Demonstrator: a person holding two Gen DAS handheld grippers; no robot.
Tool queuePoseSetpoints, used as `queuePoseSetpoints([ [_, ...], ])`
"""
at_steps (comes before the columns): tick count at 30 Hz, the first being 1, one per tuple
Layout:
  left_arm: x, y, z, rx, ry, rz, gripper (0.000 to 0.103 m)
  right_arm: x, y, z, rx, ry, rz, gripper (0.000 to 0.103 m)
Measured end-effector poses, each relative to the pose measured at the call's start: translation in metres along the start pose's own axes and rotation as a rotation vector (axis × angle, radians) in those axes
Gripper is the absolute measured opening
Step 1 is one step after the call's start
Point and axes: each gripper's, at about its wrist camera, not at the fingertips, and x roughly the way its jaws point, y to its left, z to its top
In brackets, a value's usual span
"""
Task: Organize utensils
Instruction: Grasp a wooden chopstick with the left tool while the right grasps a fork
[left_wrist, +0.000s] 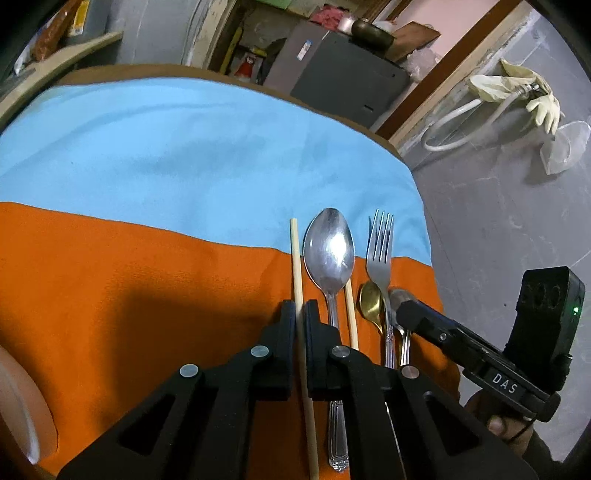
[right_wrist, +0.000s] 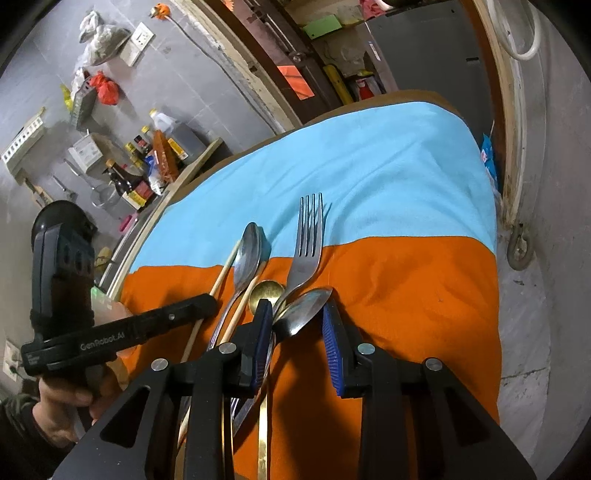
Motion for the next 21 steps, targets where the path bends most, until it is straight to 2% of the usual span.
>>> queuePoseSetpoints([
  [4, 0.002, -0.005, 0.007, 0.027, 0.039, 0.014, 0.003, 0.002, -0.001, 0.003, 0.048, 0.021, -0.01, 0.018],
  [8, 0.003, -0.01, 0.009, 0.073, 0.057, 0.039, 0.004, 0.004, -0.007, 0.004, 0.165, 0.031, 0.036, 0.007],
  [10, 0.002, -0.011, 0.008, 0.079, 0.057, 0.042, 0.004, 0.003, -0.005, 0.003, 0.189, 0.022, 0.035, 0.006],
  [15, -0.004, -0.013, -0.002, 0.072, 0.021, 0.045, 0.002, -0.003, 0.0, -0.003, 0.226, 0.001, 0.052, 0.004],
  [21, -0.033, -0.015, -0.023, 0.039, -0.089, 0.003, 0.002, -0.028, 0.009, -0.013, 0.223, -0.094, 0.075, 0.002],
])
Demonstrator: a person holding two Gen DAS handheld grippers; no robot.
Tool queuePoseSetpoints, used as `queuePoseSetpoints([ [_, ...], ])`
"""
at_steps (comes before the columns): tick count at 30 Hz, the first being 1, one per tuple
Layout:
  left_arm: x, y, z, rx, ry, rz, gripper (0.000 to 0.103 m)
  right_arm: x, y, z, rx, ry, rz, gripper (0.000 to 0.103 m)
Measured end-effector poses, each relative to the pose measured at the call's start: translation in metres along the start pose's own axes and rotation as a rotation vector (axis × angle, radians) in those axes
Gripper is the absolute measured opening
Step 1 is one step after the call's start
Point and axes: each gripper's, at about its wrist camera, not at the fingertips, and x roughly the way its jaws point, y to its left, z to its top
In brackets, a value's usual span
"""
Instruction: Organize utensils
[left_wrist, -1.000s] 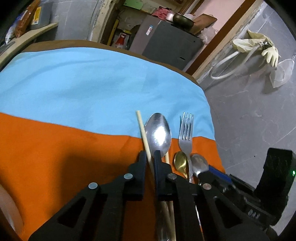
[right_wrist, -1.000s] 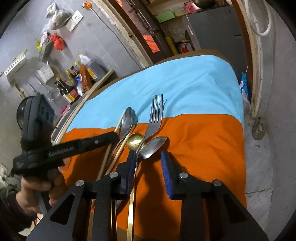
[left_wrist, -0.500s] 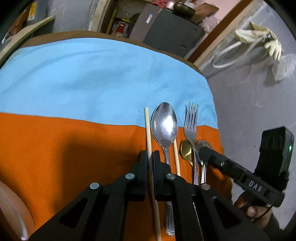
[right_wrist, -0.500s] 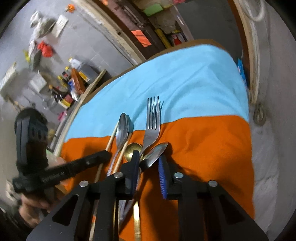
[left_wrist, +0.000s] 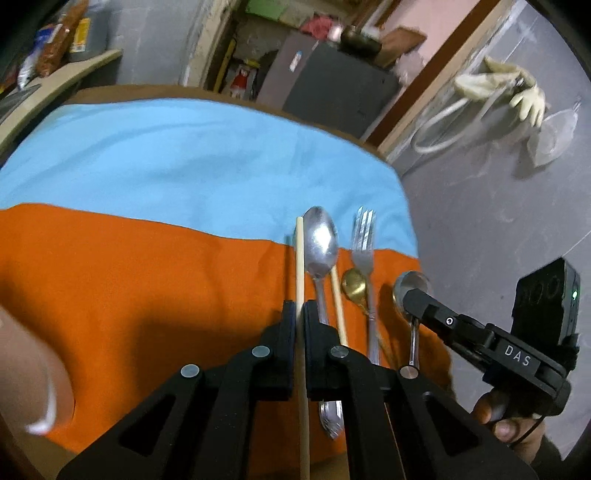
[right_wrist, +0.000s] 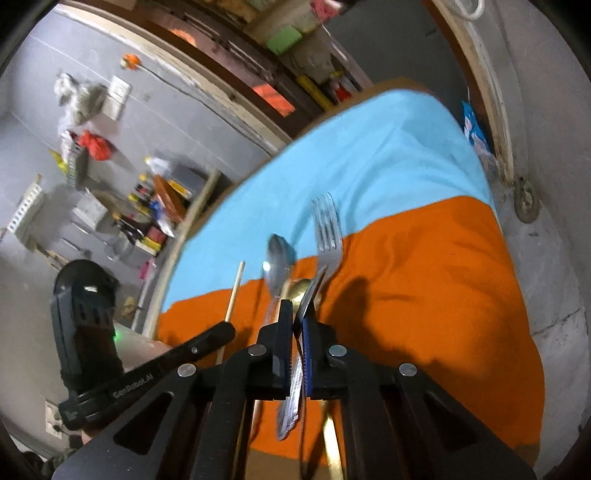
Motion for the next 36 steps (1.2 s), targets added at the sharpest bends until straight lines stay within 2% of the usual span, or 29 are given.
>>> queuePoseSetpoints([
  [4, -0.033, -0.014, -0.011, 0.042, -0.139, -0.041, 0.002, -0.029, 0.013, -0.011, -0.026, -0.132, 0.046, 0.002],
  [8, -0.062, -0.031, -0.014, 0.101, -0.25, -0.055, 0.002, -0.05, 0.037, -0.015, -0.097, -0.236, 0.049, 0.002],
  [13, -0.091, -0.036, -0.006, 0.132, -0.339, -0.076, 0.002, -0.061, 0.075, -0.009, -0.188, -0.318, 0.042, 0.002],
  [16, -0.099, -0.033, -0.002, 0.133, -0.345, -0.079, 0.002, -0.055, 0.087, -0.007, -0.215, -0.312, 0.021, 0.001],
  [25, -0.109, -0.015, -0.016, 0.114, -0.315, -0.079, 0.002, -0.045, 0.081, -0.021, -0.177, -0.292, -0.017, 0.001],
  [27, -0.11, -0.013, -0.018, 0.105, -0.316, -0.086, 0.002, -0.042, 0.081, -0.022, -0.185, -0.255, -0.04, 0.001],
  [30, -0.111, -0.012, -0.02, 0.102, -0.324, -0.09, 0.002, -0.029, 0.081, -0.023, -0.246, -0.179, -0.123, 0.003],
  [33, -0.108, -0.01, -0.023, 0.095, -0.327, -0.084, 0.002, -0.02, 0.071, -0.023, -0.239, -0.122, -0.135, 0.011],
  [34, -0.105, -0.009, -0.025, 0.09, -0.323, -0.08, 0.002, -0.018, 0.067, -0.023, -0.23, -0.113, -0.138, 0.024],
  [35, -0.103, -0.008, -0.026, 0.085, -0.318, -0.076, 0.002, -0.015, 0.063, -0.021, -0.218, -0.106, -0.142, 0.03],
  [36, -0.1, -0.006, -0.027, 0.077, -0.312, -0.071, 0.002, -0.014, 0.06, -0.021, -0.213, -0.105, -0.143, 0.031],
])
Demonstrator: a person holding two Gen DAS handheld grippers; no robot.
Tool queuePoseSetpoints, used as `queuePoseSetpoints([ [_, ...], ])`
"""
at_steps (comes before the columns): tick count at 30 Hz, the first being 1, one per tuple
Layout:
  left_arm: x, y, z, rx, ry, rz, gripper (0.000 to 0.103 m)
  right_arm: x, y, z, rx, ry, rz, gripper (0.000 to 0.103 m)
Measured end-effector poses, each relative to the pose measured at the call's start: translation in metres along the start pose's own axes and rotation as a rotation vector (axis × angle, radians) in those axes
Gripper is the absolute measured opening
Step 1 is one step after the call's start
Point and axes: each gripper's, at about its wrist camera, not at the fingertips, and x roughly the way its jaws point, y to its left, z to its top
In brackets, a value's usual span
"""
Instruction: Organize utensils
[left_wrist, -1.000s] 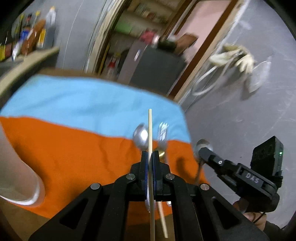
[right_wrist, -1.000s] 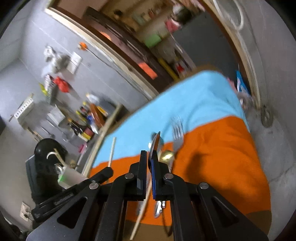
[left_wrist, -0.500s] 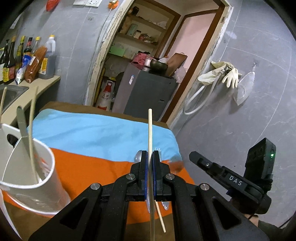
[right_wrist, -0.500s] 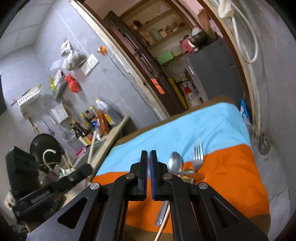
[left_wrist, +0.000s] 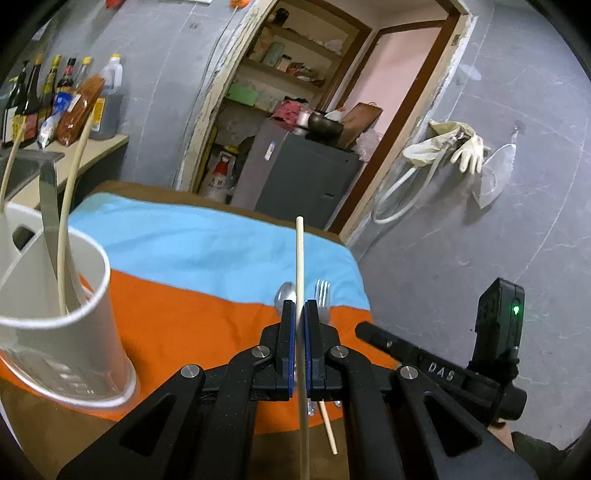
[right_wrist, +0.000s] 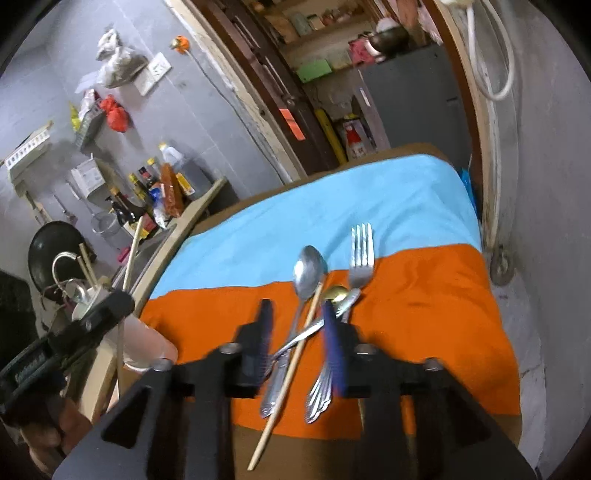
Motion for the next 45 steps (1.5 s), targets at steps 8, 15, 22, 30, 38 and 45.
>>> queuePoseSetpoints([
  [8, -0.002, 0.004, -0.009, -0.028, -0.024, 0.018, 0.002, 0.035, -0.013, -0.009, -0.012, 0.159, 0.037, 0.031],
  [15, 0.007, 0.001, -0.015, -0.039, -0.008, 0.028, 0.002, 0.051, -0.022, -0.004, 0.029, 0.168, 0.061, 0.031],
  [22, 0.017, 0.002, -0.017, -0.054, 0.006, 0.039, 0.002, 0.082, -0.03, 0.008, 0.103, 0.227, 0.085, 0.013],
  [30, 0.025, 0.003, -0.021, -0.077, 0.015, 0.041, 0.002, 0.091, -0.028, 0.013, 0.156, 0.233, 0.099, 0.011],
  [38, 0.02, 0.003, -0.019, -0.071, 0.012, 0.034, 0.002, 0.062, -0.022, 0.012, 0.134, 0.124, 0.099, 0.004],
  [45, 0.015, -0.001, -0.021, -0.065, 0.004, 0.015, 0.002, 0.018, -0.03, 0.006, 0.188, 0.043, 0.129, 0.004],
])
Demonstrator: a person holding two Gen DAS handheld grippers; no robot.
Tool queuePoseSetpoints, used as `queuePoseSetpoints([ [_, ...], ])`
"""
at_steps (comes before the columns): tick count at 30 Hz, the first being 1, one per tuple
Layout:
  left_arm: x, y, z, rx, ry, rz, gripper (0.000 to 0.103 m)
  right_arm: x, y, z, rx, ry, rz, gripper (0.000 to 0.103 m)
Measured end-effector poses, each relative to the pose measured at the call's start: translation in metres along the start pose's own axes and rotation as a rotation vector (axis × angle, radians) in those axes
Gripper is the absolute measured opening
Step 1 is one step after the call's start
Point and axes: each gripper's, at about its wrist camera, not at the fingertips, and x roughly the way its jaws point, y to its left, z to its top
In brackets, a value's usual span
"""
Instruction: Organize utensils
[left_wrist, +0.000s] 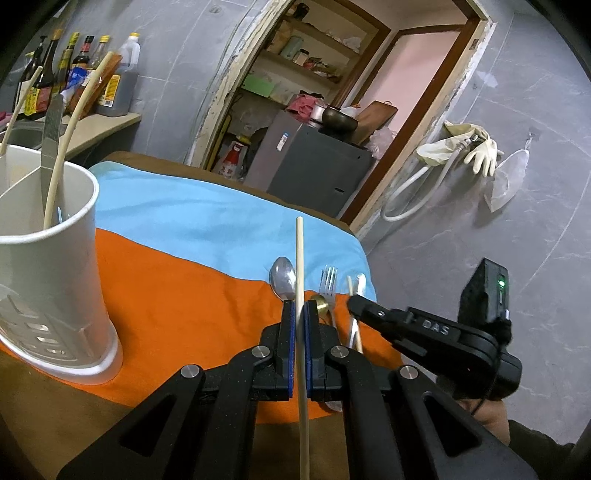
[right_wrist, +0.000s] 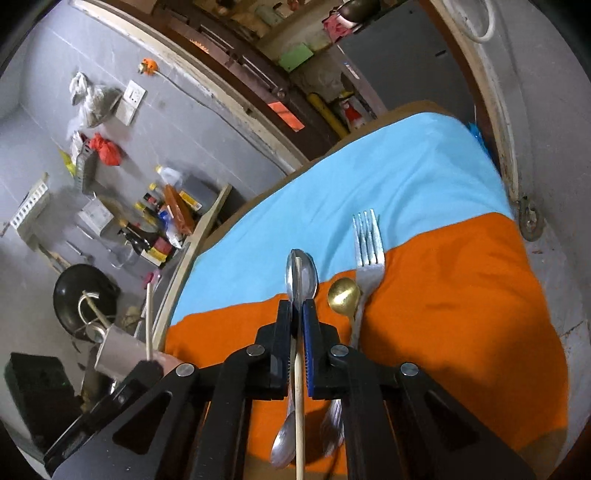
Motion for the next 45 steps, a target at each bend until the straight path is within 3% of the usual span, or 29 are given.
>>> queuePoseSetpoints([
  [4, -0.006, -0.003, -0.001, 0.008, -0.003, -0.015, 0.002, -0.009, 0.003, -0.004, 0.009, 0.002, 0.006, 0.004],
  [12, -0.011, -0.002, -0.005, 0.008, 0.017, -0.016, 0.002, 0.017, 0.007, -0.018, 0.006, 0.171, -0.064, 0.011],
  [14, -0.01, -0.001, -0.006, -0.001, 0.021, -0.012, 0.002, 0.015, 0.015, -0.014, -0.075, 0.152, -0.093, 0.031],
  [18, -0.003, 0.004, -0.008, -0.012, 0.023, 0.003, 0.002, 0.025, 0.007, 0.019, -0.139, 0.101, -0.157, 0.031],
  [23, 0.007, 0.013, -0.005, -0.048, 0.026, 0.019, 0.002, 0.064, -0.029, 0.058, -0.123, 0.15, -0.18, 0.031],
  [25, 0.006, 0.014, -0.004, -0.055, 0.024, 0.024, 0.002, 0.074, -0.036, 0.067, -0.134, 0.158, -0.145, 0.028],
  [26, 0.006, 0.013, -0.004, -0.057, 0.022, 0.025, 0.002, 0.078, -0.037, 0.071, -0.153, 0.163, -0.148, 0.016],
  [28, 0.004, 0.012, -0.003, -0.056, 0.021, 0.023, 0.002, 0.084, -0.038, 0.072, -0.166, 0.177, -0.121, 0.01],
  [29, 0.003, 0.011, -0.002, -0.054, 0.021, 0.02, 0.002, 0.085, -0.038, 0.071, -0.187, 0.167, -0.1, 0.002],
  [31, -0.001, 0.007, -0.001, -0.042, 0.016, 0.003, 0.002, 0.08, -0.035, 0.067, -0.187, 0.175, -0.074, 0.001],
  [36, -0.025, -0.006, 0.013, 0.012, -0.062, -0.051, 0.002, 0.028, -0.002, 0.06, -0.261, 0.029, -0.052, 0.001],
  [45, -0.066, -0.006, 0.057, 0.013, -0.185, -0.125, 0.002, -0.065, 0.102, 0.041, -0.498, -0.294, -0.122, 0.001],
])
